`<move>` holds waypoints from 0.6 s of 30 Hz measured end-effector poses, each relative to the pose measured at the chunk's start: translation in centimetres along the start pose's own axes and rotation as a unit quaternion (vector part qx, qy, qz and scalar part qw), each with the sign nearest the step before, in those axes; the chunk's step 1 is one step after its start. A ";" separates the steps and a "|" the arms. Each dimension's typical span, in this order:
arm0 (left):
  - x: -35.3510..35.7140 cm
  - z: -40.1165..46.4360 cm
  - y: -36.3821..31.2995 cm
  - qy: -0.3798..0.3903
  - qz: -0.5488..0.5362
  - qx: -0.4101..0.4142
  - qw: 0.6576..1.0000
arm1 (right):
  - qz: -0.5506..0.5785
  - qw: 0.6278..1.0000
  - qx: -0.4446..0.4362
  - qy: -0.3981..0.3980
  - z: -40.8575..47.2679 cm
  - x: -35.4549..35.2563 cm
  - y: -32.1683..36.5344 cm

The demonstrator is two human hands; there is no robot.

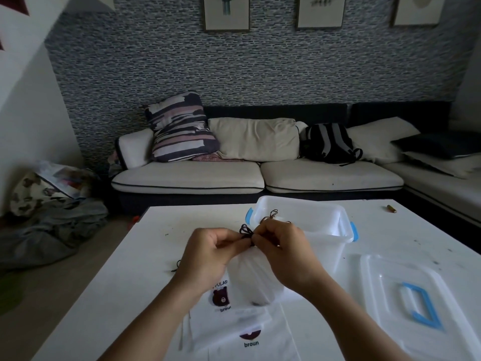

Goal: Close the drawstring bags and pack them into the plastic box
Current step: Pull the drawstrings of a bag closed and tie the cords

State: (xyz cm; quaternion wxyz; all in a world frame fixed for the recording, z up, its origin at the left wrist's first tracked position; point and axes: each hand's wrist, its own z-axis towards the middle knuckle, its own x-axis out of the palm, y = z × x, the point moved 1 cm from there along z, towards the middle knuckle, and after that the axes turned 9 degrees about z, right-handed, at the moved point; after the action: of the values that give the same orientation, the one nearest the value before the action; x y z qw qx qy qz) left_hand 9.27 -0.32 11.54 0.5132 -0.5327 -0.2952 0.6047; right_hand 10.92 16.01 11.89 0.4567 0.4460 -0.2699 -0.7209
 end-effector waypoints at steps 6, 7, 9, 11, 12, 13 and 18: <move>-1.0 -0.1 0.1 -0.061 0.202 0.132 0.968 | -0.035 0.999 -0.011 0.008 -0.2 -0.1 0.4; -1.4 -0.1 0.0 -0.063 0.236 0.161 0.956 | -0.039 0.999 -0.015 0.009 -0.2 -0.1 0.4; -2.0 -0.1 -0.1 -0.063 0.300 0.206 0.929 | -0.032 0.999 -0.013 0.009 -0.2 -0.2 0.5; -2.5 -0.2 0.0 -0.056 0.340 0.202 0.917 | -0.025 1.000 -0.009 0.015 -0.2 -0.4 0.6; -2.7 -0.3 0.2 -0.048 0.351 0.189 0.916 | -0.031 0.999 -0.009 0.024 -0.1 -0.3 0.7; -2.7 -0.3 0.5 -0.036 0.362 0.172 0.915 | -0.039 0.999 -0.010 0.033 -0.2 -0.3 0.7; -3.0 -0.4 1.1 -0.014 0.296 0.093 0.950 | -0.034 0.999 0.003 0.038 0.0 0.0 0.6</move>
State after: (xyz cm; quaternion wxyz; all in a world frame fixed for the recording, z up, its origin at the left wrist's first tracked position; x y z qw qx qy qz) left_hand 9.03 -3.57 11.47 0.3540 -0.5374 -0.0739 0.7619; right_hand 11.17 15.77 12.40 0.4404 0.4835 -0.2390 -0.7178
